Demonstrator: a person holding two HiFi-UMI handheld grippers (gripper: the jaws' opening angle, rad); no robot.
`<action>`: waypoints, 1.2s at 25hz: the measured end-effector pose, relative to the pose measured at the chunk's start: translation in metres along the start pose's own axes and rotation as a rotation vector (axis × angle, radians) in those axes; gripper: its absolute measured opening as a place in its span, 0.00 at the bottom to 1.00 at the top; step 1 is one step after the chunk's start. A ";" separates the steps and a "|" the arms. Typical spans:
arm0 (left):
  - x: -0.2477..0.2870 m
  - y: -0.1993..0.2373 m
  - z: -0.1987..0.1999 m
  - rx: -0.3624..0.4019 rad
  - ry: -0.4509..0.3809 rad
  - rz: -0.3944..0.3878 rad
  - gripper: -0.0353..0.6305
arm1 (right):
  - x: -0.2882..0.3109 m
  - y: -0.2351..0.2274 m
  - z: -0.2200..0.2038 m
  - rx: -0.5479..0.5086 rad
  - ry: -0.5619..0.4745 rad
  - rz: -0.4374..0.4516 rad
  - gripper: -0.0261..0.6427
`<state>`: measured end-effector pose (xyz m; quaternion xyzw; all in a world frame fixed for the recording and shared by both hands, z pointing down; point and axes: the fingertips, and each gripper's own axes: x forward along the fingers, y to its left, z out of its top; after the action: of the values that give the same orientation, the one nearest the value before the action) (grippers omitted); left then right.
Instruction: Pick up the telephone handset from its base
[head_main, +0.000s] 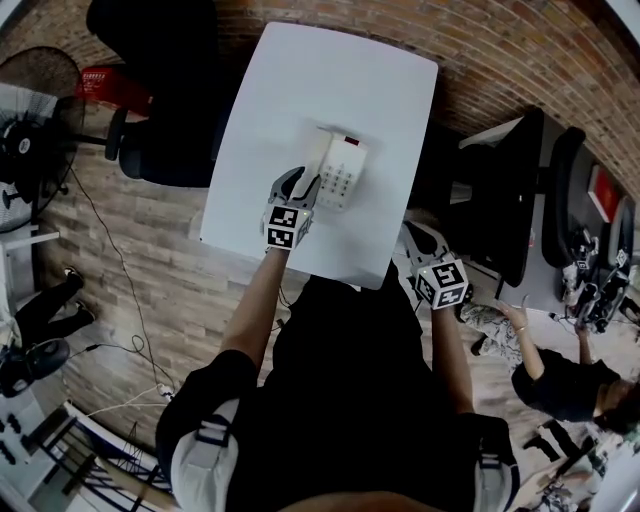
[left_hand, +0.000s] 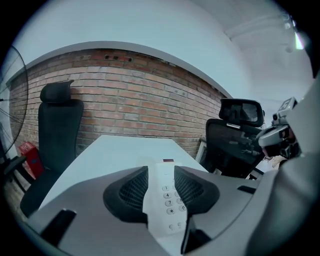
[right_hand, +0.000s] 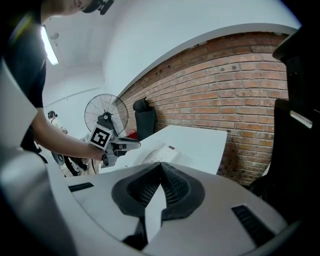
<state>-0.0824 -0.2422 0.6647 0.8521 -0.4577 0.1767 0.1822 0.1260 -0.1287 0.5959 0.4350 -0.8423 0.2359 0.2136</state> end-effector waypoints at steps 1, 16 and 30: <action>0.003 0.001 -0.002 -0.003 0.005 0.001 0.30 | -0.001 -0.001 -0.001 0.002 0.001 -0.003 0.03; 0.030 0.008 -0.015 0.024 0.060 0.047 0.37 | -0.009 -0.011 -0.007 0.015 0.009 -0.025 0.03; 0.046 0.020 -0.042 0.025 0.165 0.074 0.42 | -0.008 -0.010 -0.009 0.017 0.014 -0.017 0.03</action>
<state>-0.0817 -0.2653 0.7260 0.8192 -0.4702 0.2588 0.2021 0.1396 -0.1237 0.6007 0.4423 -0.8350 0.2442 0.2179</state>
